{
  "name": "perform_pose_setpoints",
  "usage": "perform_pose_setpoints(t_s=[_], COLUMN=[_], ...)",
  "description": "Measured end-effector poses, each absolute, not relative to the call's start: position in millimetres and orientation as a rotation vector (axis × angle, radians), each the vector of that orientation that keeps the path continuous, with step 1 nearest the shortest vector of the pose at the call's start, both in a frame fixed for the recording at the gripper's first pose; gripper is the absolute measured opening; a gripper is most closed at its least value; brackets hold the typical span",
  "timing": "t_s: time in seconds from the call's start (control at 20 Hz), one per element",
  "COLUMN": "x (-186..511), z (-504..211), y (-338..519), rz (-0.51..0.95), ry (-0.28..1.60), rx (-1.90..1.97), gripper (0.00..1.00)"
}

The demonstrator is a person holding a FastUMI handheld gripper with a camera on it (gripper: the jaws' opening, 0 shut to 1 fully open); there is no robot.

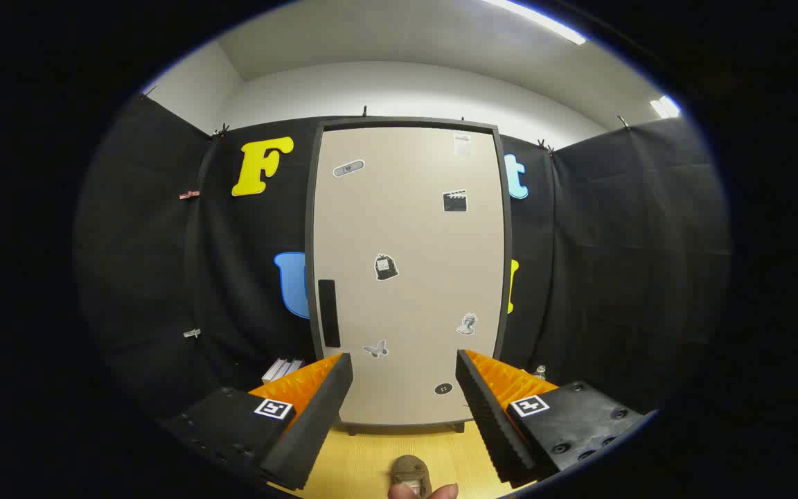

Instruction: Open the shoe cabinet door, grab the shoes and put them into the shoe cabinet, then close the shoe cabinet door.

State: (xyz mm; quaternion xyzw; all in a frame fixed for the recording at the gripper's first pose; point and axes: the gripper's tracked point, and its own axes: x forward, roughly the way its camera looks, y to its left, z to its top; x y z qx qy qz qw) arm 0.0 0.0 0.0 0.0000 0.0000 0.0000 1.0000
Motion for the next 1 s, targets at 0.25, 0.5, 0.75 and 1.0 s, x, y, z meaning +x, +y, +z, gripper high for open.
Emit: perform_pose_setpoints(t_s=[0.25,0.5,0.75,1.0], x=[-2,-4,-3,12], z=[1,1,2,8], y=[0,0,3,29], rz=[-0.001,-0.005,-0.003,0.037], ry=[0.001,0.001,0.002,0.0], rx=[0.008,0.01,0.014,0.021], gripper=[0.98,0.98,0.98,0.98])
